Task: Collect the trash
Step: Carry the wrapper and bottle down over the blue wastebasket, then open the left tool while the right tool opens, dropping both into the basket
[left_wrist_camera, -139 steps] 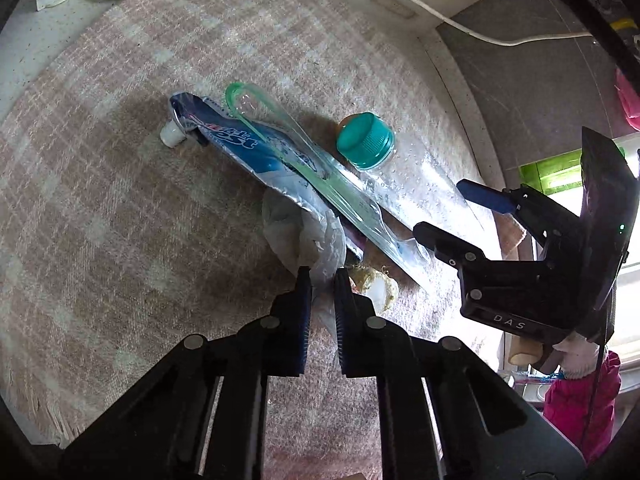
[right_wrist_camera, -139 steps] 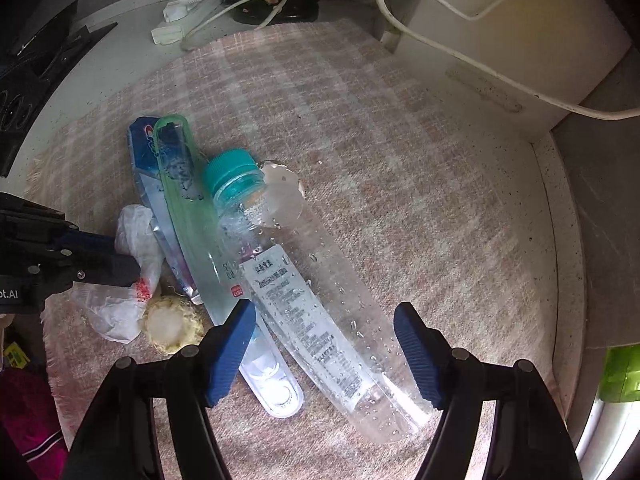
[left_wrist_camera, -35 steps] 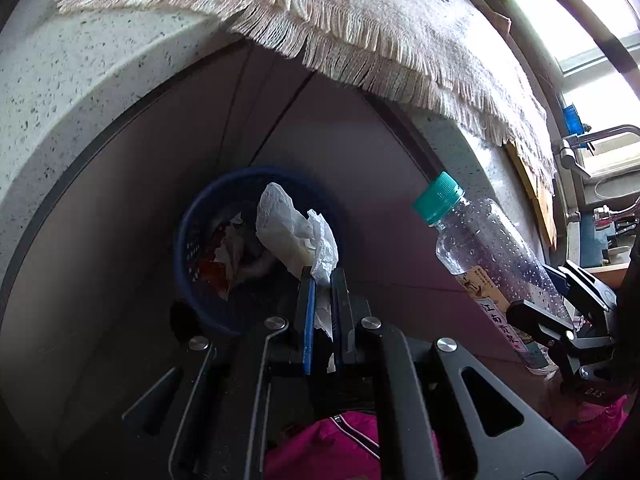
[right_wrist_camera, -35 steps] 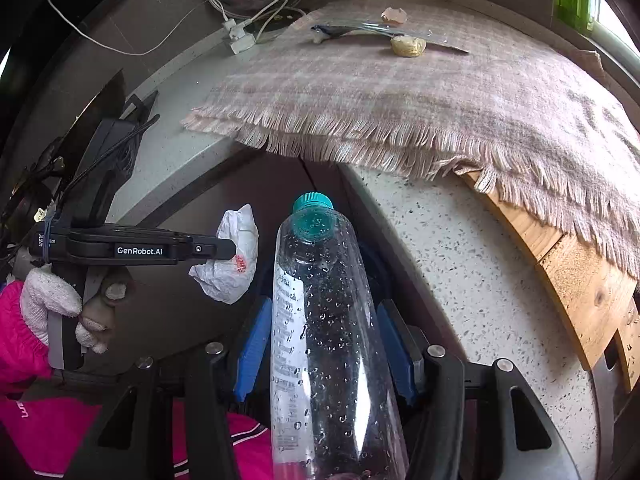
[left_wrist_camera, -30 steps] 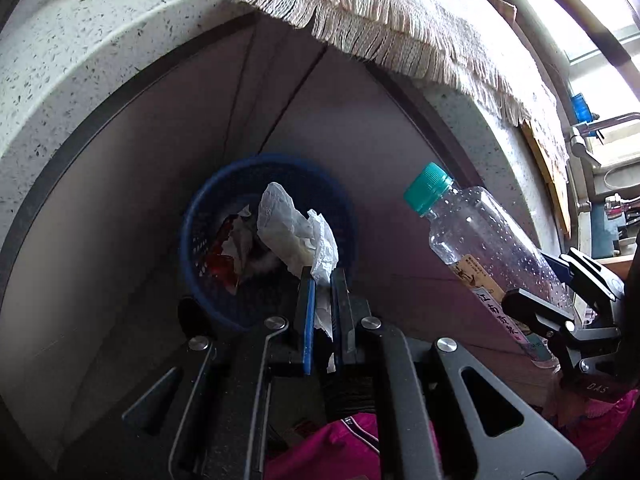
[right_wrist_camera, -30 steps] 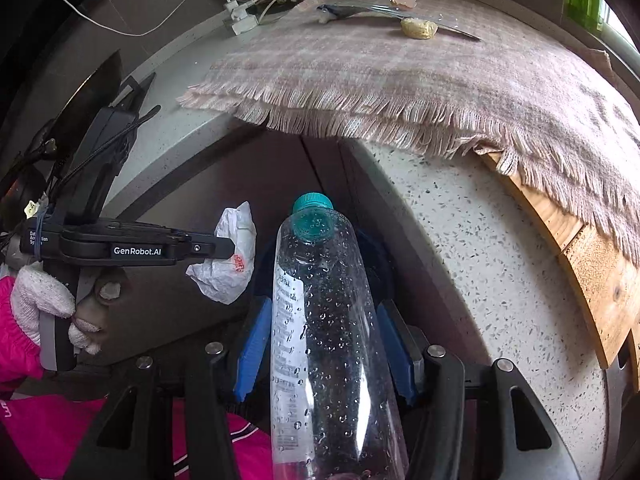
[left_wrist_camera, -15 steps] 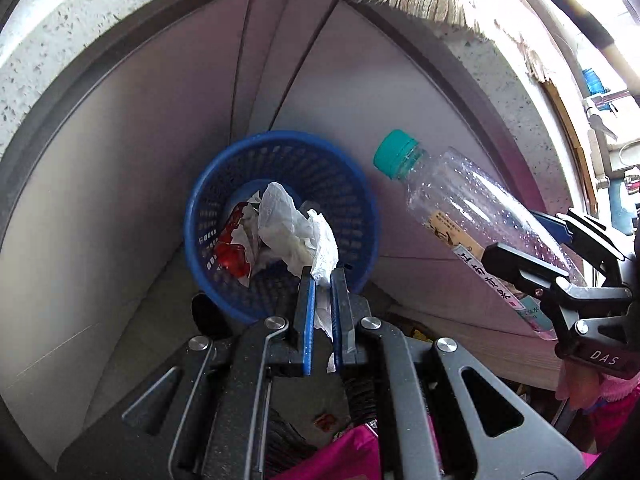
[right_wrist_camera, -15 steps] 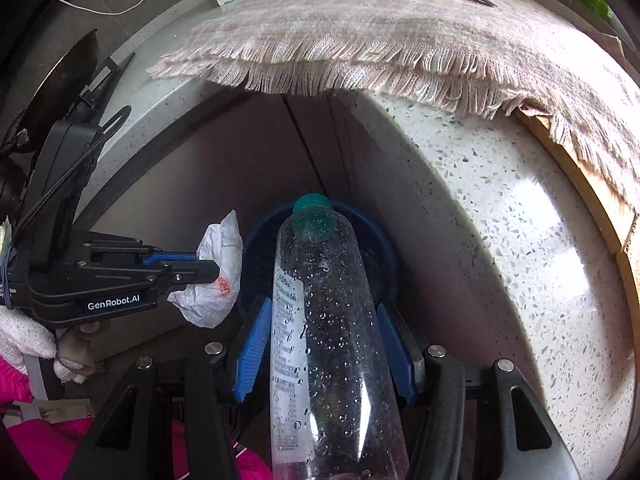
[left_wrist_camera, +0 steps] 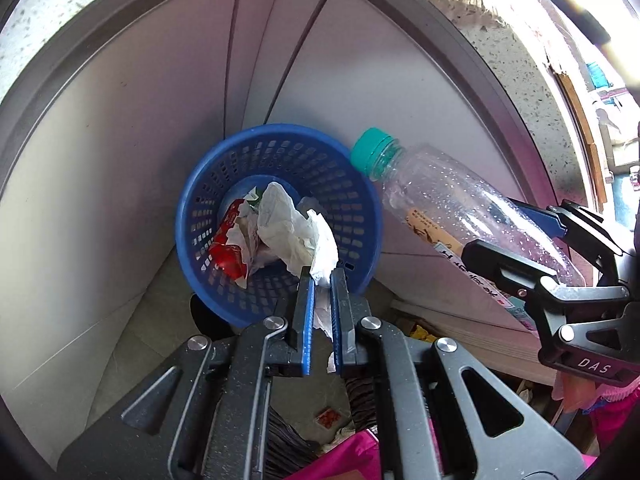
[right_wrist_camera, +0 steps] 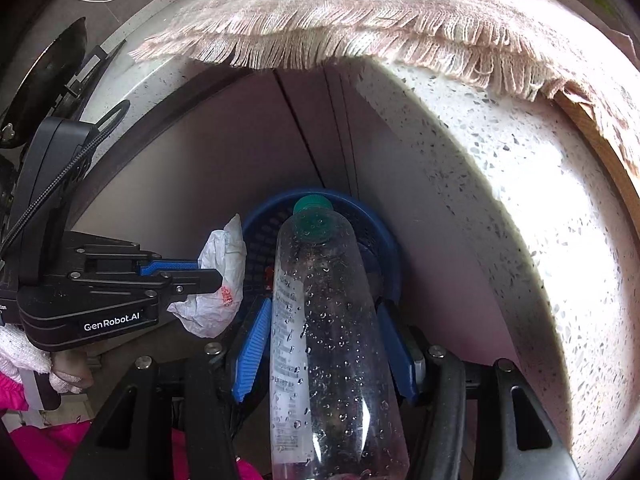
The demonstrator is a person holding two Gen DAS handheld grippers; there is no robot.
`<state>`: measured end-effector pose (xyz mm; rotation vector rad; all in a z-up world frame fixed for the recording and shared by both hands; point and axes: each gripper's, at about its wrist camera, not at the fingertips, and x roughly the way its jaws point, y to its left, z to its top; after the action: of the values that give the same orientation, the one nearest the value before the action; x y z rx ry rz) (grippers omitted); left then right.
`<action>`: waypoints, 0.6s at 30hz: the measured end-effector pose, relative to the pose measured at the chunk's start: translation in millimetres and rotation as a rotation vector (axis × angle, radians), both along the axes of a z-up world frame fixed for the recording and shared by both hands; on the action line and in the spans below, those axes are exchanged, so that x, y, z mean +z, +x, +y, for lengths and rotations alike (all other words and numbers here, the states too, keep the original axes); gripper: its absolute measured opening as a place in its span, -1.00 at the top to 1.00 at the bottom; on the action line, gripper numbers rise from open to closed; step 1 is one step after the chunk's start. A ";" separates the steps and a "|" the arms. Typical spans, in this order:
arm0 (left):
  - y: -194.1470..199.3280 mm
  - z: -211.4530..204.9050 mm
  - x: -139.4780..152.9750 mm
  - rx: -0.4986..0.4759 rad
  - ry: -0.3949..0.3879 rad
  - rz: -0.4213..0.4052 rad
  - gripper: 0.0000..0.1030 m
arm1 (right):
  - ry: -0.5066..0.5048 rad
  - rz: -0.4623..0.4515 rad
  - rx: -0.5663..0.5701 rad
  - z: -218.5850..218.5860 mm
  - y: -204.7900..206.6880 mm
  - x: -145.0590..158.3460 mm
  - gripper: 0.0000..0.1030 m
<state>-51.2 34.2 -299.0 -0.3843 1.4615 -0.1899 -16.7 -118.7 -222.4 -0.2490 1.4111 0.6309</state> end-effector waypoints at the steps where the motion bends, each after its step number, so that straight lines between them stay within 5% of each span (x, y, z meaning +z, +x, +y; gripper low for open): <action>1: 0.6 -0.4 1.4 -0.002 0.002 0.001 0.90 | 0.002 0.000 -0.001 0.6 0.7 0.2 -0.11; 5: 1.8 -2.0 5.7 -0.006 0.004 0.001 0.86 | 0.011 0.006 -0.007 -4.8 -0.7 4.5 -0.14; 9: 2.0 -1.8 10.0 -0.003 0.019 -0.016 0.14 | 0.021 0.004 -0.005 -5.7 0.0 5.8 -0.15; 18: 3.4 -0.1 15.3 0.007 0.043 -0.003 0.12 | 0.040 0.013 -0.027 -11.9 4.7 12.7 -0.22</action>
<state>-47.8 34.1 -283.7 -0.3542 1.4582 -0.1528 -12.0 -130.6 -209.7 -0.1945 1.4104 0.6390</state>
